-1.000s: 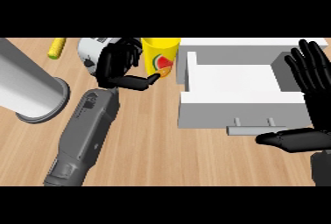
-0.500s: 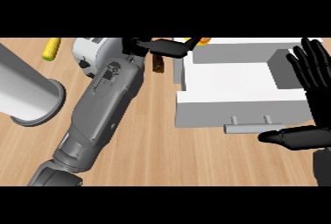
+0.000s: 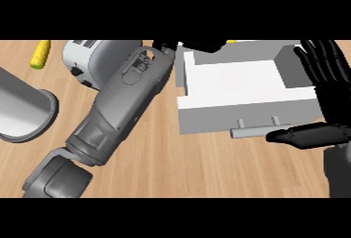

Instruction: Pick up the cup, place it into the drawer and close the drawer

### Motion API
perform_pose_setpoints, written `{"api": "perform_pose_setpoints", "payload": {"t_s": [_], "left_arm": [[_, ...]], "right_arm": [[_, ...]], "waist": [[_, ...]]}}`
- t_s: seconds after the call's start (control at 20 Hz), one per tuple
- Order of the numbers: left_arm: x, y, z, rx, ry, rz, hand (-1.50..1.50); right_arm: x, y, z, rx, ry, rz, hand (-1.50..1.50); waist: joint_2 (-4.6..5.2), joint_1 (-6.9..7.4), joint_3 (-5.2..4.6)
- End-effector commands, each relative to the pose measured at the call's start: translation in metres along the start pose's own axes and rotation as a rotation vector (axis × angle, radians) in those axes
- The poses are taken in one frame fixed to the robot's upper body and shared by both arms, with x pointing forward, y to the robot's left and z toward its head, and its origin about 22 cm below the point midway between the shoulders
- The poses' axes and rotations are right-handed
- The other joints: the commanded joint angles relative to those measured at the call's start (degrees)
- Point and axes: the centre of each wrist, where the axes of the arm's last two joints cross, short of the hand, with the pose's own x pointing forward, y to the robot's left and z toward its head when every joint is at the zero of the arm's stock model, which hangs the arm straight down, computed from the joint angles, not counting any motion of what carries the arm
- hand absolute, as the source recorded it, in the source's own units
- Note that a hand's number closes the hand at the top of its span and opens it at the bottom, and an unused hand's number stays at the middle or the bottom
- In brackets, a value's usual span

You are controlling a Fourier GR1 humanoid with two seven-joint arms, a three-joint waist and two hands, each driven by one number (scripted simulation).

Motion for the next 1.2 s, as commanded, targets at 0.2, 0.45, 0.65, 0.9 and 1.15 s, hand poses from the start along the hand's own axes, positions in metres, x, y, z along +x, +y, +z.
{"api": "perform_pose_setpoints", "payload": {"t_s": [0.2, 0.45, 0.65, 0.9, 1.15], "left_arm": [[-0.032, -0.005, 0.011, -0.142, 0.155, -0.123, 1.5], [-0.045, -0.002, 0.017, -0.156, 0.199, -0.165, 1.5], [-0.041, -0.005, 0.018, -0.128, 0.164, -0.061, -1.5], [-0.052, -0.001, 0.027, -0.074, 0.123, 0.087, -1.5], [-0.04, -0.003, 0.022, -0.057, -0.001, 0.217, -1.5]], "right_arm": [[-0.001, 0.015, -0.015, 0.043, -0.02, -0.021, -1.5], [0.004, 0.019, -0.011, 0.074, -0.044, -0.034, -1.5], [0.002, 0.029, -0.024, 0.112, -0.068, -0.065, -1.5], [0.002, 0.052, -0.027, 0.342, -0.084, -0.179, 1.5], [0.005, 0.06, -0.026, 0.6, -0.054, -0.209, 1.5]], "waist": [[0.85, -3.33, 0.02], [1.33, -5.57, 0.02], [1.91, -6.84, -0.01], [2.39, -8.34, -0.06], [1.44, -6.26, -0.15]]}}
